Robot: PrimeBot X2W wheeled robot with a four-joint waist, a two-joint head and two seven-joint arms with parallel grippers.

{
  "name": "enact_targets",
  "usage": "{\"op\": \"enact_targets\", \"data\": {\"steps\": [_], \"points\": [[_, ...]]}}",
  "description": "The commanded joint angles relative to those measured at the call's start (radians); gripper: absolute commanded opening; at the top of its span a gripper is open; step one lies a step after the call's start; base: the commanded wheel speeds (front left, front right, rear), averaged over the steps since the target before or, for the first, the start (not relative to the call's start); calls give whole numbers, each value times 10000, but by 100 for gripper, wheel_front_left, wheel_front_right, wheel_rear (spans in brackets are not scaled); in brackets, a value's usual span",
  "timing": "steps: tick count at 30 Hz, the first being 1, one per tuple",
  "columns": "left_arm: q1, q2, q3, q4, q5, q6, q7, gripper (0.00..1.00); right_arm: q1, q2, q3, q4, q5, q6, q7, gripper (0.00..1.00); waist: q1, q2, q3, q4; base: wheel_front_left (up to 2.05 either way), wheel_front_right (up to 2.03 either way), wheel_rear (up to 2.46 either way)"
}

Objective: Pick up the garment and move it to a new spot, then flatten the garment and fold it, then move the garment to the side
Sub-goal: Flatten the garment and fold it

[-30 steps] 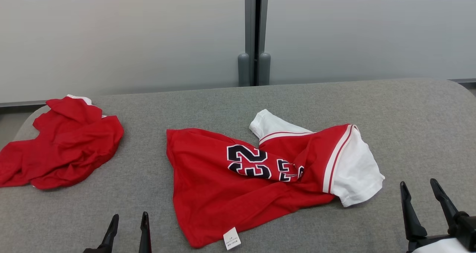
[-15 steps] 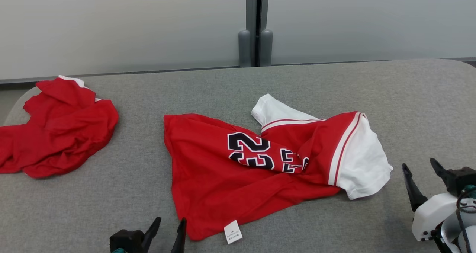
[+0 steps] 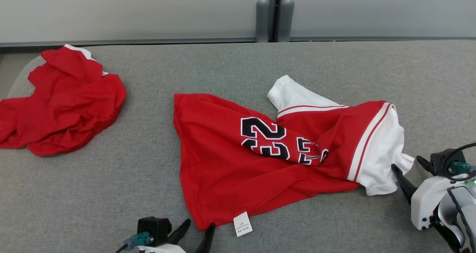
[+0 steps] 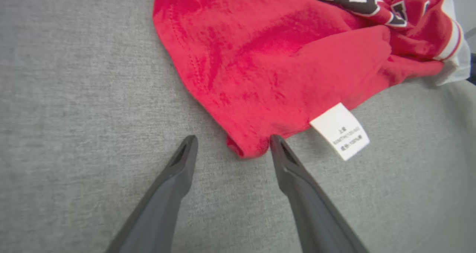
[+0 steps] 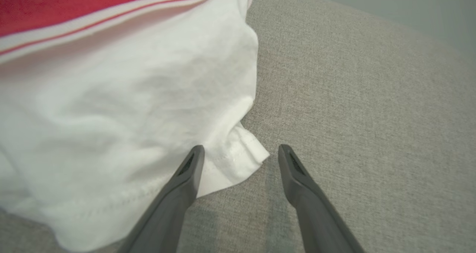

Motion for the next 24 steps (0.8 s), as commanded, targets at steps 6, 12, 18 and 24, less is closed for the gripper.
{"op": "enact_targets", "data": {"steps": [6,12,18,24], "points": [[-609,31,-451,365,-346,-262,47,95,-402,-227,977,354,1091,-2,137,100,0,-1,525,86,0,0,0],[-701,100,-785,678,-889,-419,289,0,-194,-605,1885,-269,3003,-2,201,0,0,-1,394,-20,0,0,0],[-23,504,-431,-868,-1946,-502,610,0,730,-2055,1755,-3220,5989,-1,210,0,0,-1,-215,-283,0,0,0],[596,1122,102,-4192,-2844,-396,1443,0,2121,-4184,147,-7282,8961,-1,404,0,0,-1,-446,-643,0,0,0]]}}
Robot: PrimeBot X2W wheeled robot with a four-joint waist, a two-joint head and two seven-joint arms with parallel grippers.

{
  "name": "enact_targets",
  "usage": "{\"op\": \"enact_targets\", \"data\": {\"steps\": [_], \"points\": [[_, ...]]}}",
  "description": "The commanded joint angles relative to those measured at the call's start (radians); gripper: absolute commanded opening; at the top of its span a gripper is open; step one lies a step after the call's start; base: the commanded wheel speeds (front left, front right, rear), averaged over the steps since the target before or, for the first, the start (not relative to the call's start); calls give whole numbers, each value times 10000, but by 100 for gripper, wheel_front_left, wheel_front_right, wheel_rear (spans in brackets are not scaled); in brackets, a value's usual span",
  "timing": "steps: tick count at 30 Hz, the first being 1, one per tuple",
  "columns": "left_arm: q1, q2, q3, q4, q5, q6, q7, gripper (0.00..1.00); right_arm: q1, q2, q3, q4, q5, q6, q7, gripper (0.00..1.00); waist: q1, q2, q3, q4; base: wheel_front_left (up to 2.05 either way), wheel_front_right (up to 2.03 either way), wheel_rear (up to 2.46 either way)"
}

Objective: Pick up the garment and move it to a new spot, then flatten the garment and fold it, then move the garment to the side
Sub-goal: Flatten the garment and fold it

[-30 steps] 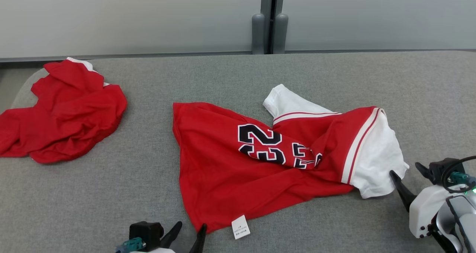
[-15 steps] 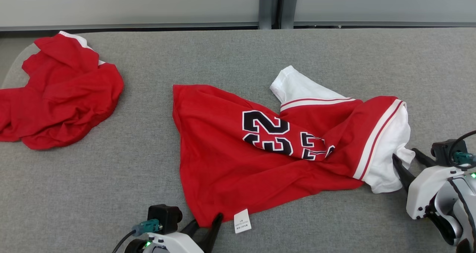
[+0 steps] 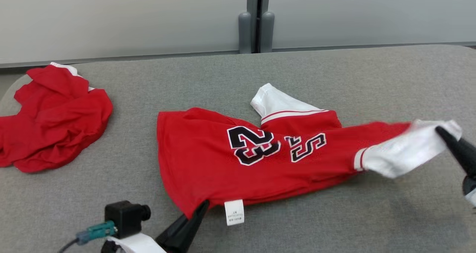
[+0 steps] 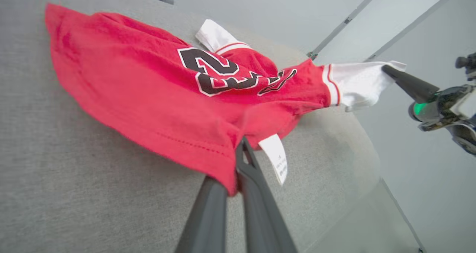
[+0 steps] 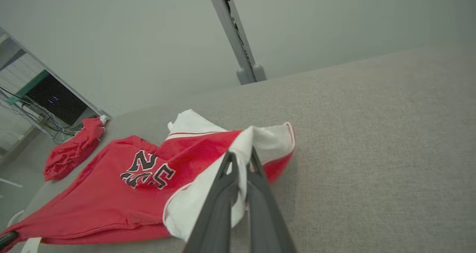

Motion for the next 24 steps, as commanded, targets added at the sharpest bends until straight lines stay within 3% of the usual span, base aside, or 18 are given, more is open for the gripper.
{"op": "enact_targets", "data": {"steps": [1,4,7,8,9,11,13,16,19,24], "points": [[-93,69,76,-229,-44,22,37,0,42,-119,-193,-212,214,1,-62,0,0,-1,-7,-106,0,0,0],[-759,251,354,-1642,-346,222,629,0,243,-956,-1333,-1549,1241,1,-202,0,0,-1,249,-199,0,0,0],[-2157,478,646,-2460,-510,424,1428,0,-164,-1658,-2374,-2010,1822,1,-119,0,0,-1,811,-232,0,0,0],[-3528,509,789,-2508,-666,580,2003,0,-796,-1845,-2787,-1972,2072,2,39,0,0,-1,1298,-212,0,0,0],[-3528,509,789,-2508,-666,580,2003,0,-796,-1845,-2787,-1972,2072,2,39,0,0,-1,1298,-212,0,0,0],[-5211,683,984,-2100,-453,720,2483,0,-1739,-1910,-2982,-1716,2246,1,285,0,0,-1,1869,-186,0,0,0],[-6988,472,1058,-1309,-451,922,2797,0,-3044,-1857,-2984,-1248,2120,1,541,0,0,-1,2485,-150,0,0,0],[-9654,153,1176,562,-249,1205,2932,0,-5349,-1260,-2650,2,1634,1,836,0,0,-1,3303,-65,0,0,0],[-11760,-151,1089,2787,46,1235,2644,0,-7838,-184,-2112,1668,637,1,904,0,0,-1,3697,-40,0,0,0],[-14489,-392,1084,5967,988,1268,853,0,-11870,1782,-1609,5036,-1706,1,451,0,0,-1,3960,-127,0,0,0]]}}
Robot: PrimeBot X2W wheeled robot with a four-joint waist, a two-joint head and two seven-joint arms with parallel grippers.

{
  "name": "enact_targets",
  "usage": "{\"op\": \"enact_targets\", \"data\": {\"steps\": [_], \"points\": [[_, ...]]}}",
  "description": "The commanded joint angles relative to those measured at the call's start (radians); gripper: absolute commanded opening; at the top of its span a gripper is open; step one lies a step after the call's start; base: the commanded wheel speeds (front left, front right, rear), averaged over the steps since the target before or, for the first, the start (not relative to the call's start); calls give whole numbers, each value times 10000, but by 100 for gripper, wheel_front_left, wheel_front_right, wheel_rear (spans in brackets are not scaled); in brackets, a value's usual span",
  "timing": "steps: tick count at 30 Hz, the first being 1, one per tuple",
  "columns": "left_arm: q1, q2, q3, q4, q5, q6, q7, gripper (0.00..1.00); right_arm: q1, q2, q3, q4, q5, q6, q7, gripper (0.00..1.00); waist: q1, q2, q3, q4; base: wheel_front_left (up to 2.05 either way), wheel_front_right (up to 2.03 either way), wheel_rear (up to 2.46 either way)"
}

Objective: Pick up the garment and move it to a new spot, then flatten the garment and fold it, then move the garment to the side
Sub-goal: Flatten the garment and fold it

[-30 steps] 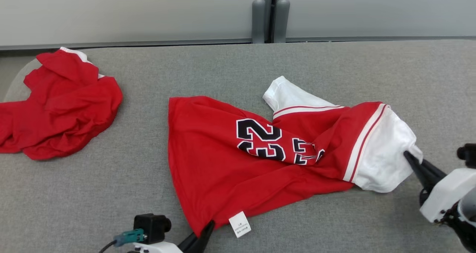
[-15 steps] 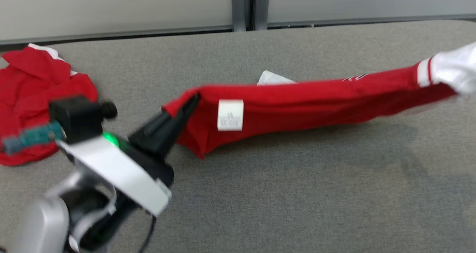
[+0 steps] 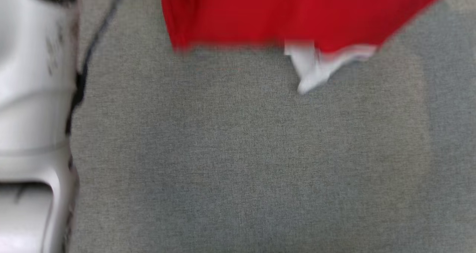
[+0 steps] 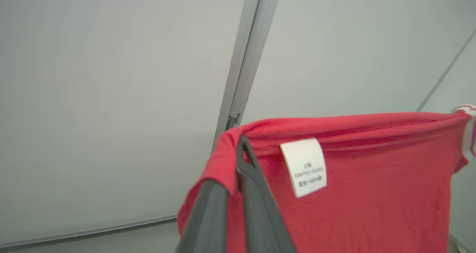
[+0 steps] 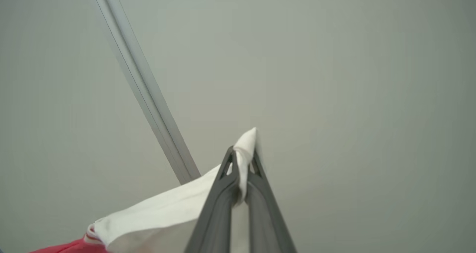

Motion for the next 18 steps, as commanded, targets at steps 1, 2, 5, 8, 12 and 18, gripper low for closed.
{"op": "enact_targets", "data": {"steps": [1,2,5,8,12,18], "points": [[-1054,-26,135,748,319,90,-934,0,-1349,424,-138,820,-664,1,-464,0,0,0,320,-23,0,0,0],[-1422,-70,59,1296,530,63,-1419,0,-1963,781,-226,1277,-1024,1,-849,0,0,0,409,-2,0,0,0],[-2242,-187,-48,2757,766,-329,-2837,0,-3009,1751,-239,2349,-1645,-1,-1842,0,0,0,412,-111,0,0,0],[-2974,-268,-407,3790,1144,-607,-3842,0,-3661,2328,-71,2811,-1731,1,-2189,0,0,0,774,-251,0,0,0],[-2418,-372,-632,5089,1025,-961,-5006,0,-2439,2665,673,2394,-1226,9,-2471,0,0,0,738,-357,0,0,0],[-263,-503,-1206,6221,481,-1324,-5890,0,1503,2019,1701,75,333,9,-3025,0,0,0,355,-388,0,0,0]]}}
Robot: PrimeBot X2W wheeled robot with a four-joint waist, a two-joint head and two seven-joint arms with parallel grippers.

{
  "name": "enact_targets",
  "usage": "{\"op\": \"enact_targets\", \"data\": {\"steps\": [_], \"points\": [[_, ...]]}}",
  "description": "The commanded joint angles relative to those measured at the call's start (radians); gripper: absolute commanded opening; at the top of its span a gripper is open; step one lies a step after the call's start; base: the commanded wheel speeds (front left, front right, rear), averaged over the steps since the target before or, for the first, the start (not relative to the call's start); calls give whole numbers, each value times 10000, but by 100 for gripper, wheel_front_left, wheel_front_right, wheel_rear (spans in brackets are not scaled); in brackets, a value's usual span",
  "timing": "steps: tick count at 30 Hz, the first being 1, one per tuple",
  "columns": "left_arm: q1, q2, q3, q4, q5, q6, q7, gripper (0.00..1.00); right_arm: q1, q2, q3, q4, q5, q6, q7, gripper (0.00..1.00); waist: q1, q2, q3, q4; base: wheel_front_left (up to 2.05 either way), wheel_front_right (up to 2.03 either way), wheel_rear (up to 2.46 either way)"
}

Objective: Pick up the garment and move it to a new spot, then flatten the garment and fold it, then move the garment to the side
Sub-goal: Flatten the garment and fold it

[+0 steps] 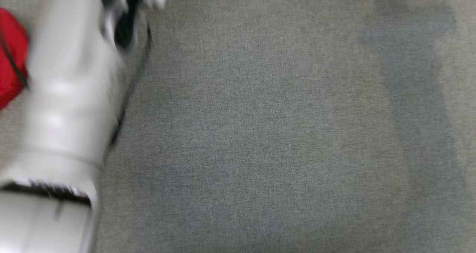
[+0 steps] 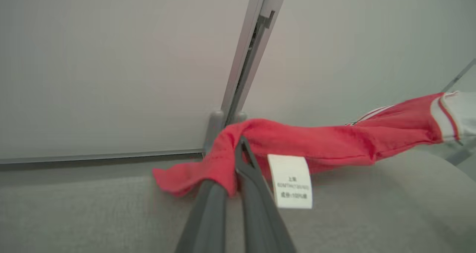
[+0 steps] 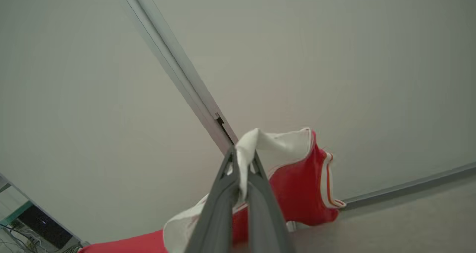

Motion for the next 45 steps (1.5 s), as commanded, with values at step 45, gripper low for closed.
{"op": "enact_targets", "data": {"steps": [45], "points": [[11462,2368,-1960,-9854,-3305,3525,3666,0,9685,-1447,-1297,-3357,-1146,18,3009,0,-1,0,-3031,231,0,0,0]]}}
